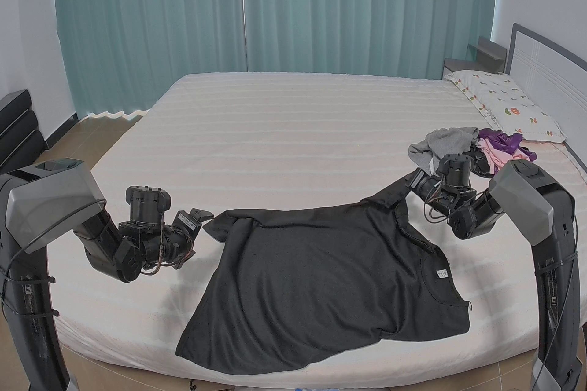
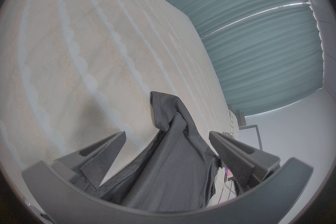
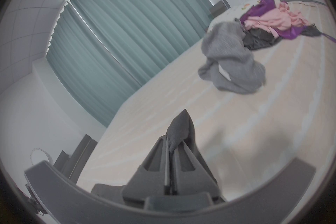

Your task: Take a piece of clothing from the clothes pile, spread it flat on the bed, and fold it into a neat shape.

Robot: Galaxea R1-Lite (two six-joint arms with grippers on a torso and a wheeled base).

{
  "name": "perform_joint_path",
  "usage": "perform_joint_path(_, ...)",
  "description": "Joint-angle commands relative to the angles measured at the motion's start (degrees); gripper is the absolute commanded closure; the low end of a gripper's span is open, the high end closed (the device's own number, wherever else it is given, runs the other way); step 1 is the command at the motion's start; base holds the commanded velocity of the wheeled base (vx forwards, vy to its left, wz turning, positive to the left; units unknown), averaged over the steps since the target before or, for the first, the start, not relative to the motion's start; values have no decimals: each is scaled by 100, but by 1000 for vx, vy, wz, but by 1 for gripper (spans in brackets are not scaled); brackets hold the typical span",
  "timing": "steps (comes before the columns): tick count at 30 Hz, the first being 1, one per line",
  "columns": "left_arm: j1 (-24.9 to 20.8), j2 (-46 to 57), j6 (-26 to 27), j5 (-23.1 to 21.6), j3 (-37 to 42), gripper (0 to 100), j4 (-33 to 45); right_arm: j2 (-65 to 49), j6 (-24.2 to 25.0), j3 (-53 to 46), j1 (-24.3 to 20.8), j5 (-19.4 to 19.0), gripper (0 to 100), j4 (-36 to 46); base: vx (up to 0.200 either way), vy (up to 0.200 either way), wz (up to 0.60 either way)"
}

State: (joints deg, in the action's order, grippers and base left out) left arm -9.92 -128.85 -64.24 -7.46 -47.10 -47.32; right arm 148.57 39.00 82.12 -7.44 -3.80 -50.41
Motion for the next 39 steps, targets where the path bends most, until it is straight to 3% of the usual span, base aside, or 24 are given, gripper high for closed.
perform_joint_path(1, -10, -34, 0, -1, -9, 0, -5, 208, 55, 824, -100, 213, 100, -13, 0, 0, 0)
perform_joint_path(9, -10, -70, 0, -1, -44, 0, -5, 1157, -15, 2388, -232, 943, 100, 339, 0, 0, 0)
perform_joint_path(10, -10, -70, 0, -1, -44, 0, -5, 1192, -15, 2450, -232, 952, 0, 444, 0, 0, 0)
perform_joint_path(19, -18, -87, 8, -1, -71, 0, -5, 1148, -24, 2160, -91, 925, 0, 664, 0, 0, 0)
perform_joint_path(24, -27, -184, 17, 157, -141, 0, -49, 471, -15, 1035, 5, 591, 0, 594, 0, 0, 0)
perform_joint_path(29, -45, -342, 114, 324, -194, 0, -330, -82, 161, 323, 58, 574, 0, 523, 0, 0, 0)
perform_joint_path(31, -54, -465, 211, 342, -352, 0, -374, -539, 460, -222, 67, 468, 0, 488, 0, 0, 0)
perform_joint_path(39, -10, -940, 738, 351, -1064, 0, -348, -1515, 679, -1910, 137, 143, 0, 207, 0, 0, 0)
